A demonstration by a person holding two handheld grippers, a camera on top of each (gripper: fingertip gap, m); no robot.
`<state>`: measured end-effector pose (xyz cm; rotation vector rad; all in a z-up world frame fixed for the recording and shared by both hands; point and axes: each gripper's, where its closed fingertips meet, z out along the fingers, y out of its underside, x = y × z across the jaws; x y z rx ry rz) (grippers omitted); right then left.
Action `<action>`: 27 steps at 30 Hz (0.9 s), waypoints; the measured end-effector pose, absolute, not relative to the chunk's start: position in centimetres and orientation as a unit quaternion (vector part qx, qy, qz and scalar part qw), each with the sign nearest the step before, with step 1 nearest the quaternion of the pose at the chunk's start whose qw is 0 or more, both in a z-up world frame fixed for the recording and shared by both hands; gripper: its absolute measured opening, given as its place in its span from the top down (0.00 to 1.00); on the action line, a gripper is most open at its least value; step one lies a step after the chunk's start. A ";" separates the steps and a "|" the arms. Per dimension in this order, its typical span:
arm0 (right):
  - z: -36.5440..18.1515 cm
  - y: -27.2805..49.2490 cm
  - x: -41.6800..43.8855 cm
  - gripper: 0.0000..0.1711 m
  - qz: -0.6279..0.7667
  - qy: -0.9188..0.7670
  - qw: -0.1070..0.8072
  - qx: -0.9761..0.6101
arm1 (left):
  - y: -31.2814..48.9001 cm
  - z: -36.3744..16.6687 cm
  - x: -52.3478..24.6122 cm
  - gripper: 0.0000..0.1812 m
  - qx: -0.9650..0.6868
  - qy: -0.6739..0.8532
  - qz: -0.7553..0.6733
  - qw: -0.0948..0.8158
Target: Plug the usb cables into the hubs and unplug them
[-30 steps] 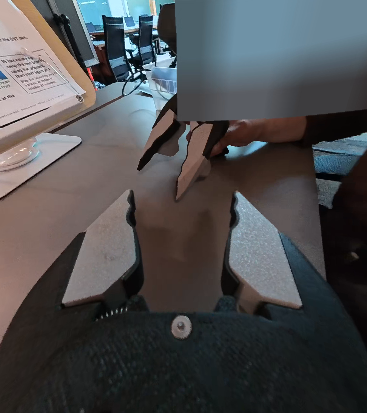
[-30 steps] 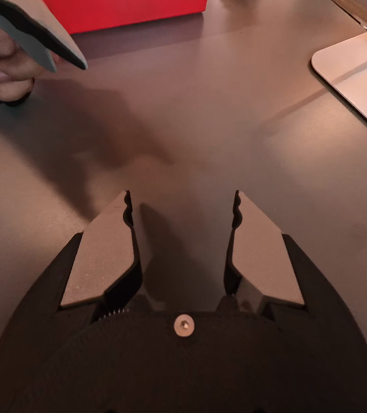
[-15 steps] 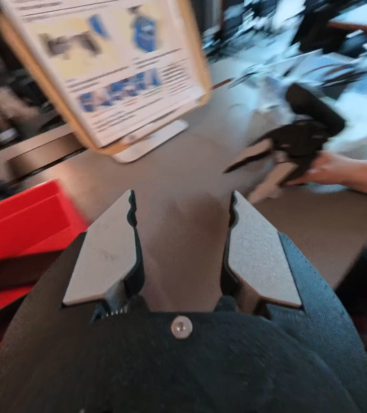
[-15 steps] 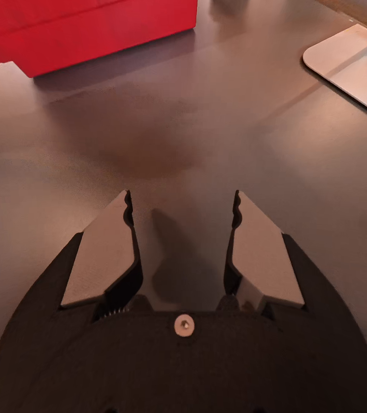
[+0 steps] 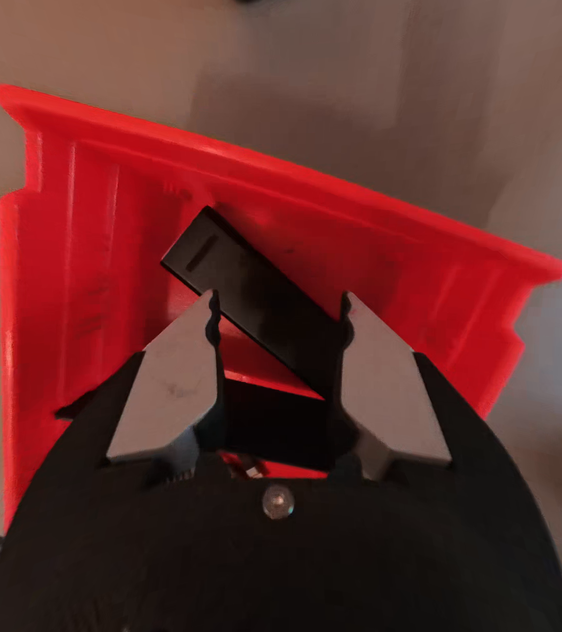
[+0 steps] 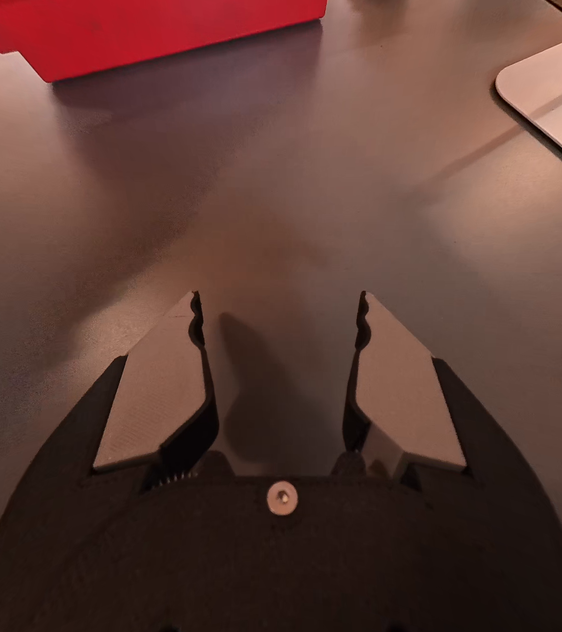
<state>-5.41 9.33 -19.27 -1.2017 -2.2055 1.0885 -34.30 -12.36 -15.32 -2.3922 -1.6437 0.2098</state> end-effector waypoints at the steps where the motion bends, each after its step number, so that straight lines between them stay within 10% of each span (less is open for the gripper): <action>1: -19.2 9.3 -5.4 0.49 0.391 -0.789 0.200 -0.430 | -12.2 -16.0 -34.3 0.62 -0.812 -0.571 0.062 0.103; 8: -19.4 9.0 -5.3 0.49 0.388 -0.793 0.196 -0.427 | -14.3 -18.1 -35.1 0.76 -0.786 -0.609 0.099 0.039; 11: -19.4 9.1 -5.3 0.50 0.388 -0.792 0.195 -0.429 | -15.3 -18.0 -34.6 0.56 -0.765 -0.639 0.084 0.013; 20: -19.6 9.1 -5.3 0.51 0.382 -0.795 0.197 -0.429 | -13.7 -20.9 -32.5 0.45 -0.789 -0.614 0.023 0.013; 27: -19.5 9.0 -5.3 0.52 0.384 -0.795 0.194 -0.428 | -14.3 -20.1 -32.5 0.59 -0.803 -0.593 -0.025 0.048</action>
